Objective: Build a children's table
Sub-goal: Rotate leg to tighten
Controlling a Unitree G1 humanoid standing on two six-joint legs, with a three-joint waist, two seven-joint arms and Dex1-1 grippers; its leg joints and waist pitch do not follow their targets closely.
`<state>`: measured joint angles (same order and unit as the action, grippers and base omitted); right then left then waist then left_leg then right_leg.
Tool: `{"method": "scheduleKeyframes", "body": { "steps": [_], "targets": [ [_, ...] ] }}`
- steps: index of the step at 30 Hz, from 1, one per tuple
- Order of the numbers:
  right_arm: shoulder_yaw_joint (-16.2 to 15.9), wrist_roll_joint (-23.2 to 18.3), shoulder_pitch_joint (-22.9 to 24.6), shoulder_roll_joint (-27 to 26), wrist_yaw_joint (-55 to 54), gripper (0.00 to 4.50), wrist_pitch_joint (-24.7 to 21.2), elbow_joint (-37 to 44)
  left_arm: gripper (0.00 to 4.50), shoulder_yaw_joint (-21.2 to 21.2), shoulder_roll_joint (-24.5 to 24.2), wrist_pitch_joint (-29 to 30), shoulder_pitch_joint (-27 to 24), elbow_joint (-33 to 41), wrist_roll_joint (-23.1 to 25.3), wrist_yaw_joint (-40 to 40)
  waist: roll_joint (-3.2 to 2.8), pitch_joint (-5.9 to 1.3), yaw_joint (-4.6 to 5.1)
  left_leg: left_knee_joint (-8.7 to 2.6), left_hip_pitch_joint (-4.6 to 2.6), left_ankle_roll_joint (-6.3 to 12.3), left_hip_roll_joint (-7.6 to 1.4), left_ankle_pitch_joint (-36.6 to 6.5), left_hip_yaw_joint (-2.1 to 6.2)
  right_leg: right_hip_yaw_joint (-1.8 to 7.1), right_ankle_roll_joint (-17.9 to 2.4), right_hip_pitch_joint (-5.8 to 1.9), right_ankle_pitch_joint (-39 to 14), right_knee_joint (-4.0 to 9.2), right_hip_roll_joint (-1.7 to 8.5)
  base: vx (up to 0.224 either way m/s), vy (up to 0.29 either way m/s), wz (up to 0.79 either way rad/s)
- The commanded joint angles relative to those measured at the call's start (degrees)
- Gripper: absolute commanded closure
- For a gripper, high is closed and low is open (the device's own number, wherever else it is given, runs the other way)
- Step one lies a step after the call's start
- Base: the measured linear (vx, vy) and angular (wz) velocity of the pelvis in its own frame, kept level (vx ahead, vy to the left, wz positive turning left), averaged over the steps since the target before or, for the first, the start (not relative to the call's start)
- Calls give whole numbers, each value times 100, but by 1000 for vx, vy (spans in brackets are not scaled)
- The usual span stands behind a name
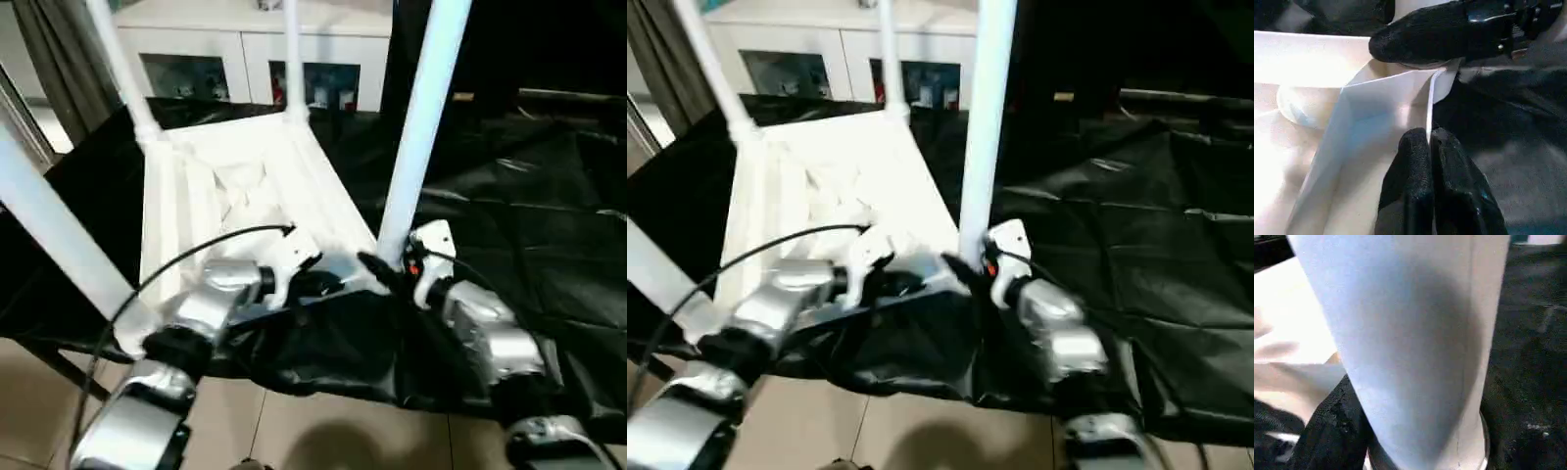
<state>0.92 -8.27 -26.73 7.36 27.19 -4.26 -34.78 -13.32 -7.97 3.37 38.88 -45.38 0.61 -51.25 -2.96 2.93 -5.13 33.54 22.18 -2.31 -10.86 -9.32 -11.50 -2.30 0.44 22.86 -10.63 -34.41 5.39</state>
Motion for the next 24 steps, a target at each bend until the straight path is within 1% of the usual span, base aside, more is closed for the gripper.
{"method": "scheduleKeyframes", "body": {
  "steps": [1,2,3,5,7,8,9,11,12,13,14,15,16,17,19,20,21,23,24],
  "targets": [
    [-314,247,157,-263,-11,189,-100,-235,450,225,177,-75,195,-65,-52,603,65,-347,33,-463,-144,-61,-193,-1905,136,158,-1003,-162,-1920,506,287,0,0,0],
    [-406,274,157,-353,38,189,14,-235,450,213,277,-122,229,-135,-55,621,69,-350,29,-460,-150,-56,-190,-1960,136,157,-993,-159,-1969,514,291,0,0,0],
    [-413,207,171,-383,146,154,17,-190,450,200,299,-143,236,-149,-56,588,49,-352,26,-461,-157,-49,-189,-1980,139,160,-990,-161,-1977,517,295,0,0,0],
    [-369,-112,224,-385,611,119,-114,63,450,145,255,-204,210,-112,-90,282,60,-352,28,-464,-152,-3,-190,-1999,138,163,-988,-168,-1933,521,286,0,0,0],
    [-447,-129,246,-266,833,108,-99,179,450,119,182,-233,176,-69,-123,79,59,-362,18,-462,-135,38,-196,-1908,138,164,-1018,-182,-1763,498,285,0,0,0],
    [-490,-139,261,-184,983,91,-99,243,450,106,130,-236,147,-27,-151,-65,66,-374,13,-453,-110,95,-193,-1781,137,158,-1042,-209,-1573,475,289,0,0,0],
    [-510,-146,268,-140,1064,78,-101,276,450,99,104,-236,134,-5,-167,-140,72,-371,12,-452,-116,111,-197,-1761,131,158,-1056,-200,-1557,480,291,0,0,0],
    [-588,-222,306,118,1550,78,-141,434,450,48,-66,-245,61,93,-179,-468,81,-375,9,-437,-113,149,-190,-1688,126,152,-1110,-212,-1530,469,291,0,0,0],
    [-630,-269,331,265,1831,78,-158,523,450,13,-168,-242,18,149,-191,-676,82,-381,-12,-422,-105,204,-197,-1585,119,150,-1132,-226,-1431,458,289,0,0,0],
    [-656,-300,349,359,2010,78,-172,583,450,-9,-235,-252,-10,181,-196,-807,76,-380,-15,-422,-94,227,-201,-1544,118,147,-1148,-232,-1381,447,288,0,0,0],
    [-687,-340,374,479,2242,78,-192,662,450,-38,-321,-266,-45,221,-203,-981,70,-395,-26,-405,-86,282,-210,-1432,111,138,-1202,-238,-1217,425,286,0,0,0],
    [-709,-406,413,625,2544,78,-260,778,450,-61,-420,-290,-91,275,-226,-1184,66,-396,-32,-400,-93,294,-217,-1376,109,137,-1231,-230,-1126,415,283,0,0,0],
    [-709,-406,413,625,2544,78,-260,778,450,-61,-420,-290,-91,275,-226,-1184,64,-408,-35,-387,-85,326,-219,-1308,106,130,-1310,-245,-940,382,280,0,0,0],
    [-744,-433,453,794,2850,78,-320,886,450,-82,-543,-295,-143,344,-262,-1424,63,-411,-34,-384,-81,343,-222,-1255,106,128,-1343,-245,-840,370,277,0,0,0],
    [-818,-453,489,1113,3393,78,-407,1000,450,-105,-791,-267,-224,467,-349,-1897,57,-442,-51,-349,-84,457,-223,-1020,106,109,-1480,-259,-364,303,257,0,0,0],
    [-839,-437,479,1207,3519,78,-404,989,450,-111,-882,-241,-247,515,-380,-2058,52,-443,-46,-330,-83,534,-222,-947,91,111,-1558,-243,-183,287,258,0,0,0],
    [-839,-437,479,1207,3519,78,-404,989,450,-111,-882,-241,-247,515,-380,-2058,51,-447,-46,-325,-80,556,-225,-912,92,109,-1585,-247,-122,279,262,0,0,0],
    [-842,-441,435,1300,3654,78,-352,935,450,-105,-1004,-186,-271,575,-436,-2251,45,-431,-46,-329,-86,565,-229,-974,82,108,-1639,-228,-212,294,269,0,0,0],
    [-832,-457,412,1326,3695,78,-334,916,450,-103,-1055,-156,-287,615,-459,-2349,47,-417,-55,-347,-95,491,-236,-1126,86,111,-1615,-229,-504,319,280,0,0,0]
  ]
}}
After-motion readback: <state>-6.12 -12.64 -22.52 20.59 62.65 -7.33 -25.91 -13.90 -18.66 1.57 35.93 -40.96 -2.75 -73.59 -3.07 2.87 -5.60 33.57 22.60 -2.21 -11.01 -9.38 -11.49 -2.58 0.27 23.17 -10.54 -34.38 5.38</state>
